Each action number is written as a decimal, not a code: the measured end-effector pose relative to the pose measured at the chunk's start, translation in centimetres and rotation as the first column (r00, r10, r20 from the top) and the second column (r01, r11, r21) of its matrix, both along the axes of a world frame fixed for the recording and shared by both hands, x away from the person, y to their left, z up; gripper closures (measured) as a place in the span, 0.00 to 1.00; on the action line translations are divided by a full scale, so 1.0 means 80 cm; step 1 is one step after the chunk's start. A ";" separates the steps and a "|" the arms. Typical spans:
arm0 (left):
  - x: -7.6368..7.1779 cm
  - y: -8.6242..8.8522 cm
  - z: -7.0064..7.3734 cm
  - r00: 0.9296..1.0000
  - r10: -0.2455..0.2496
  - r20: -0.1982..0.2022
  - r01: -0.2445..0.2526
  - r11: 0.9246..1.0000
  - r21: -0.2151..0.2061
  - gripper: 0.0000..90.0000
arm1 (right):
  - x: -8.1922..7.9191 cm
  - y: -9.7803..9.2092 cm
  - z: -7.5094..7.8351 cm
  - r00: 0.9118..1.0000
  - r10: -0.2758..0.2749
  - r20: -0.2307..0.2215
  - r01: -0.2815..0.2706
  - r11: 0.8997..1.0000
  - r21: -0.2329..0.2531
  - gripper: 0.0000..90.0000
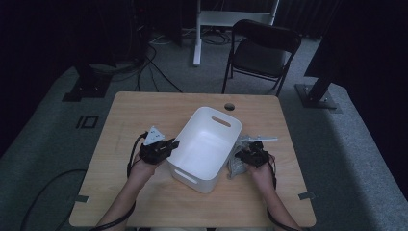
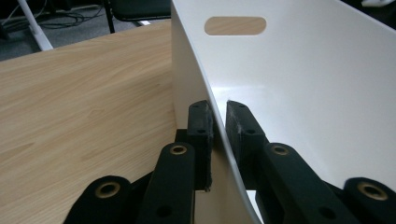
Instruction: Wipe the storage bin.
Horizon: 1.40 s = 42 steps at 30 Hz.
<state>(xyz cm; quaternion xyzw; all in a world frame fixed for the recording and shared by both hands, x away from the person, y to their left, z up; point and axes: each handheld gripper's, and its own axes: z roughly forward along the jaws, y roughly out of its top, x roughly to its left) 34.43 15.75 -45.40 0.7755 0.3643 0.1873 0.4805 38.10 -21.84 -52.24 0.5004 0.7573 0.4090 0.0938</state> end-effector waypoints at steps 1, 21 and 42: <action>0.000 0.000 0.000 1.000 0.005 0.001 -0.005 1.000 0.001 0.89 | -0.001 0.000 0.001 1.000 0.002 0.004 -0.002 1.000 -0.007 0.84; -0.038 -0.001 0.013 0.994 -0.081 -0.073 0.079 0.997 -0.022 0.61 | -0.042 -0.046 0.052 0.995 -0.006 0.104 0.005 1.000 0.012 0.84; -0.060 0.017 0.026 0.990 -0.133 -0.053 0.129 0.989 -0.070 0.53 | -0.052 -0.056 0.046 0.996 -0.016 0.090 0.014 1.000 0.022 0.84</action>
